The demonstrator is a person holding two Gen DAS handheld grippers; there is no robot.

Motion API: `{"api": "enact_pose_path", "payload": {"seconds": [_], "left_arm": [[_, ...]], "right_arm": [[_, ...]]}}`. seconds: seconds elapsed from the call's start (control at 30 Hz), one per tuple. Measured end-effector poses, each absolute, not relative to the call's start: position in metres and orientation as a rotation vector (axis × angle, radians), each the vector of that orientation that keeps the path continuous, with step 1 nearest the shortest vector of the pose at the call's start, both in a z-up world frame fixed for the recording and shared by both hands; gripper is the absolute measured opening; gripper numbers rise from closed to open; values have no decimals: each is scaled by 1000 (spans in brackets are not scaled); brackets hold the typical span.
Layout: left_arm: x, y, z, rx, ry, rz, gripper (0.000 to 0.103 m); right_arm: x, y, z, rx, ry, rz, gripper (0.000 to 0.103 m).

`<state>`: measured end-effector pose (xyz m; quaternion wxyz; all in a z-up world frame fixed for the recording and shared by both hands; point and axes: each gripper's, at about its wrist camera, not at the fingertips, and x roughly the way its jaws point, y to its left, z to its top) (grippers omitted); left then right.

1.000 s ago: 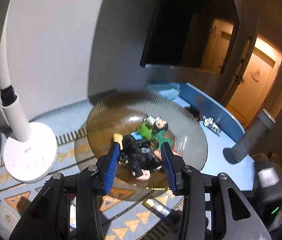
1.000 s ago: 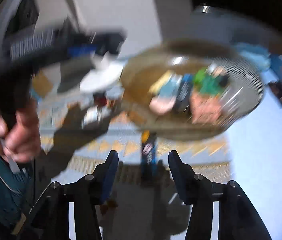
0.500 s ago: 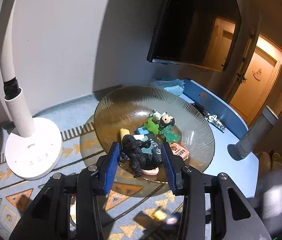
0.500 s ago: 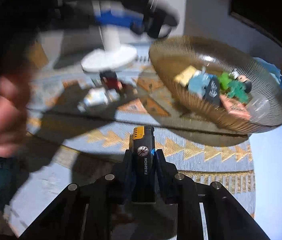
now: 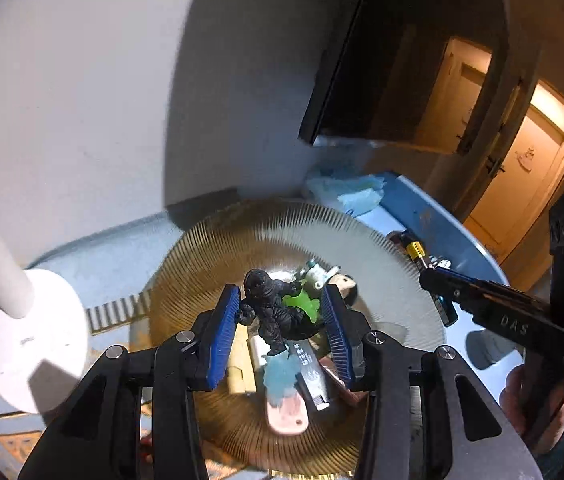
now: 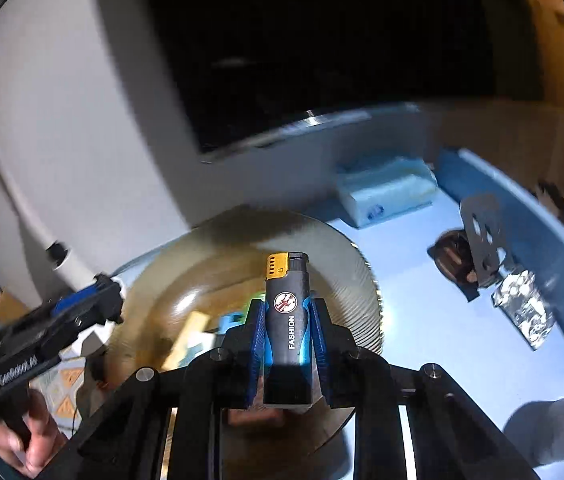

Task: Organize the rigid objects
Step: 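Carry the black figure and lighter over the amber bowl and open both tools, then move both tools back and grasp the clear blister pack with the left tool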

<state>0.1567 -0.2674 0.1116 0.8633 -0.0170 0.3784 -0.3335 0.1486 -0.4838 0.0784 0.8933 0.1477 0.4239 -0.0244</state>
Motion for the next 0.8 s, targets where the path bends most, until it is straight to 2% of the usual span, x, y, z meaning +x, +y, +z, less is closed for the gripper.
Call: {"api": "enact_pose_path", "payload": {"seconds": [0.27, 0.33, 0.37, 0.4, 0.5, 0.57, 0.73, 0.8], "left_arm": [[165, -291, 87, -28, 855, -711, 41], [164, -290, 89, -51, 866, -739, 61], [163, -287, 91, -64, 862, -742, 78], [160, -283, 95, -79, 843, -736, 86], [148, -265, 111, -98, 805, -741, 86], [136, -250, 123, -98, 787, -754, 86], [78, -198, 152, -65, 690, -740, 86], [56, -173, 163, -58, 645, -702, 86]], "right_arm": [[157, -502, 54, 321, 937, -87, 22], [159, -501, 51, 316, 952, -79, 25], [159, -500, 51, 309, 960, -59, 26], [158, -498, 53, 299, 958, -50, 27], [144, -489, 68, 246, 930, -65, 43], [131, -481, 83, 219, 890, -67, 58], [83, -445, 131, 182, 784, -2, 61], [66, -426, 145, 182, 760, 56, 68]]}}
